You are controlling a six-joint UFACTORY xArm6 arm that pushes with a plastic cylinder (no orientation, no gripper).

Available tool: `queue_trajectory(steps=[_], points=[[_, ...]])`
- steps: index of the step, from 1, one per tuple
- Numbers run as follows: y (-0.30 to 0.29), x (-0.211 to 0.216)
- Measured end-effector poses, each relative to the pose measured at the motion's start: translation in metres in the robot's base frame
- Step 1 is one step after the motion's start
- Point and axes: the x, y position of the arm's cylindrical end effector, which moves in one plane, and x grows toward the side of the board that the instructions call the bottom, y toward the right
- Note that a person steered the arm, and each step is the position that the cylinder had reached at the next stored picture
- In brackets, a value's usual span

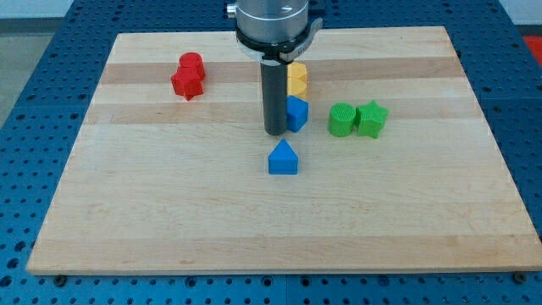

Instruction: Push the blue triangle towards the blue cube

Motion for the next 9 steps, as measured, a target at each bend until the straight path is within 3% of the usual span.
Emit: queue_trajectory(steps=[2, 4, 7, 9], points=[[-0.037, 0.014], [-0.043, 0.081], [0.019, 0.088], [0.020, 0.077]])
